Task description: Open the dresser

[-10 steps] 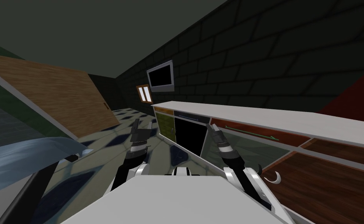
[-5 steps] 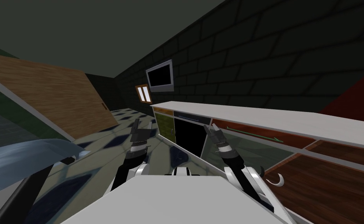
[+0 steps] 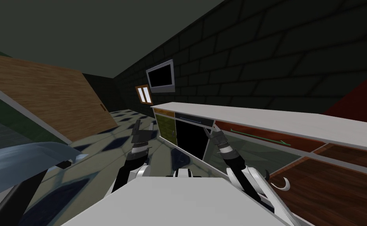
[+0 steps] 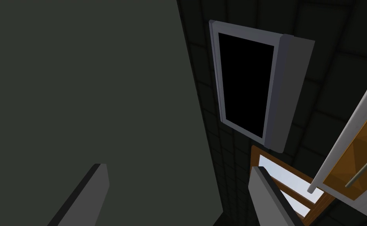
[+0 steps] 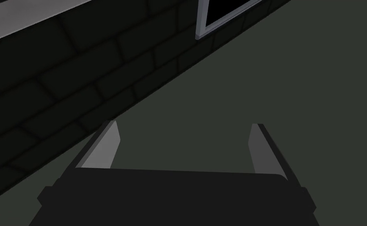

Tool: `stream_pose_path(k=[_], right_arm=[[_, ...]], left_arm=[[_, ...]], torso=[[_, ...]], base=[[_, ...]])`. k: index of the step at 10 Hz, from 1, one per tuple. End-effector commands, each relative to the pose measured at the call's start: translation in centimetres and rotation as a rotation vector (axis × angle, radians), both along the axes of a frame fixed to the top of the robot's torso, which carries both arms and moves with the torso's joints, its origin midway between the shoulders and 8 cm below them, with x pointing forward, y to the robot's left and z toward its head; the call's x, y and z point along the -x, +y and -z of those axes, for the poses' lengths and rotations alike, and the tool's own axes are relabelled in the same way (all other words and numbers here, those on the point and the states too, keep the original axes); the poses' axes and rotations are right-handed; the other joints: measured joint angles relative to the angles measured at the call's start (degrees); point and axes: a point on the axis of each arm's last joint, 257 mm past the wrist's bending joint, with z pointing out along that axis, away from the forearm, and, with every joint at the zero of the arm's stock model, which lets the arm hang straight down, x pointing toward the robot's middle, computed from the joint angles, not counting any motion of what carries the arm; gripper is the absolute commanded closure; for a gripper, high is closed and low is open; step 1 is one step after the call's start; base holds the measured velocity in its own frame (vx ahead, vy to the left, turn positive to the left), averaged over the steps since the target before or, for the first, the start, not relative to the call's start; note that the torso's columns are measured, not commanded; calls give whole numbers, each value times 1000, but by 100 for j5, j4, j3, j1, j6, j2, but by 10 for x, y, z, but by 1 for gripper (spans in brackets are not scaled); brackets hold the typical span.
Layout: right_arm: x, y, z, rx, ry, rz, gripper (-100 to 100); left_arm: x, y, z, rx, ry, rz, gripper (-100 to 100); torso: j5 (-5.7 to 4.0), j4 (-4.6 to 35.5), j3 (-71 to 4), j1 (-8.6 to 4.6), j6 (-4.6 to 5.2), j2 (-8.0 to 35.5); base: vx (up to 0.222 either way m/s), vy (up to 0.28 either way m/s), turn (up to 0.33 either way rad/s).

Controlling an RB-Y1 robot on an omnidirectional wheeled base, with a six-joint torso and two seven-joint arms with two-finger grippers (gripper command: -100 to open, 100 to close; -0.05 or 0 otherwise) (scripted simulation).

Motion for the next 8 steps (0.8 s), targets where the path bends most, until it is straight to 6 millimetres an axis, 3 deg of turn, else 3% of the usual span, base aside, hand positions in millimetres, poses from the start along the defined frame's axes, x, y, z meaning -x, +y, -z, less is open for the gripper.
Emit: stream_pose_path(k=[1,8], right_arm=[[-2,2,5,103,-12,36,-100],[-13,5,29,456,-47,145,-100]], left_arm=[[0,0,0,0,0,0,0],[0,0,0,0,0,0,0]], torso=[[0,-1,-2,1,0,-4],[1,0,0,3,0,-1]], base=[[37,14,-10],[39,15,-17]])
